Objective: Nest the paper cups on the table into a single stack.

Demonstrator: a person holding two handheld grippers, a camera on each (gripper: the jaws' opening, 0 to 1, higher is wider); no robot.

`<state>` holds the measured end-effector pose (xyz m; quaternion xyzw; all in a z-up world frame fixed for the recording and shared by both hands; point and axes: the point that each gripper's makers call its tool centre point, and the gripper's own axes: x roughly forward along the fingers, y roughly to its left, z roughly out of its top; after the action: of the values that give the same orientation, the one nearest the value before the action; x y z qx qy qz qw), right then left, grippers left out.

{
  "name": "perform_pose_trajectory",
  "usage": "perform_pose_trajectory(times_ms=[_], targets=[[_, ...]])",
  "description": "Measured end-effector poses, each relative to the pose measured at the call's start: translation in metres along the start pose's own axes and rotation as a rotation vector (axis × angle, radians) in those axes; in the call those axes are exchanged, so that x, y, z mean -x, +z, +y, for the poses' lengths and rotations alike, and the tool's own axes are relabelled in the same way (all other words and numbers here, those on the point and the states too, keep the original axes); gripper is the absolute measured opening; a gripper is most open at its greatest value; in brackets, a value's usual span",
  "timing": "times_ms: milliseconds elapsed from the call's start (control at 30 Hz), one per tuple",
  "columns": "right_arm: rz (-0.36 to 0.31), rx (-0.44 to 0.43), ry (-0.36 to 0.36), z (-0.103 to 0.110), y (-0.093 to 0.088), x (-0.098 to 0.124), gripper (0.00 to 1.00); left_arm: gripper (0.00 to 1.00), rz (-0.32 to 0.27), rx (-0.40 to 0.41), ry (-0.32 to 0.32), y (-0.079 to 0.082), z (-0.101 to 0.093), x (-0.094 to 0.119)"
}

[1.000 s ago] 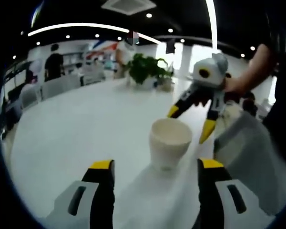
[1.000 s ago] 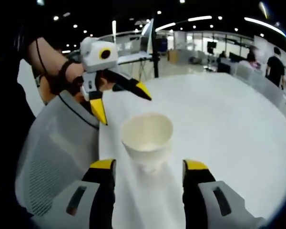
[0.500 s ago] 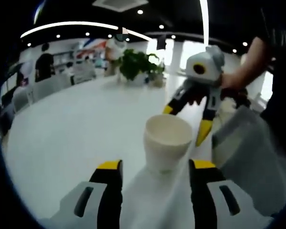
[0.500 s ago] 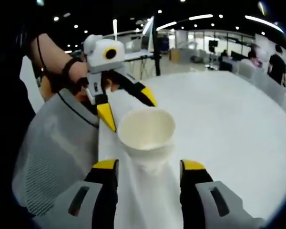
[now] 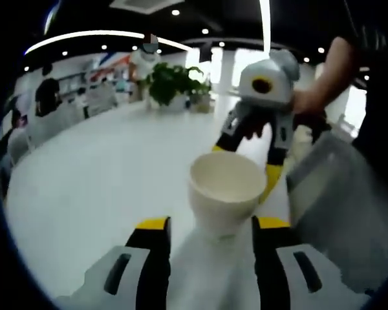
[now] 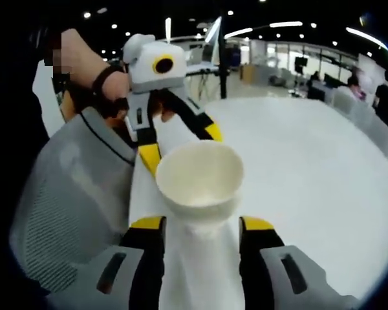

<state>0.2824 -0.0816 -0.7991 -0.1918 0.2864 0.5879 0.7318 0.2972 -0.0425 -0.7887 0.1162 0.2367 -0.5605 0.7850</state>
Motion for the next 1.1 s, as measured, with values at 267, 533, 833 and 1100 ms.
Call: perform_pose_trajectory(times_ms=[267, 533, 833, 1100], targets=[[-0.006, 0.021, 0.006, -0.003, 0.004, -0.004, 0.38, 0.37, 0.020, -0.013, -0.071, 0.002, -0.010, -0.010], [-0.002, 0.023, 0.005, -0.003, 0.002, -0.003, 0.36, 0.37, 0.043, -0.059, -0.084, 0.003, -0.013, -0.015], [-0.017, -0.006, -0.011, -0.010, 0.004, 0.004, 0.36, 0.36, 0.030, -0.058, -0.095, 0.012, -0.008, -0.017], [-0.033, 0.003, -0.052, -0.032, 0.015, 0.013, 0.35, 0.36, 0.025, -0.085, -0.107, 0.031, 0.010, -0.022]])
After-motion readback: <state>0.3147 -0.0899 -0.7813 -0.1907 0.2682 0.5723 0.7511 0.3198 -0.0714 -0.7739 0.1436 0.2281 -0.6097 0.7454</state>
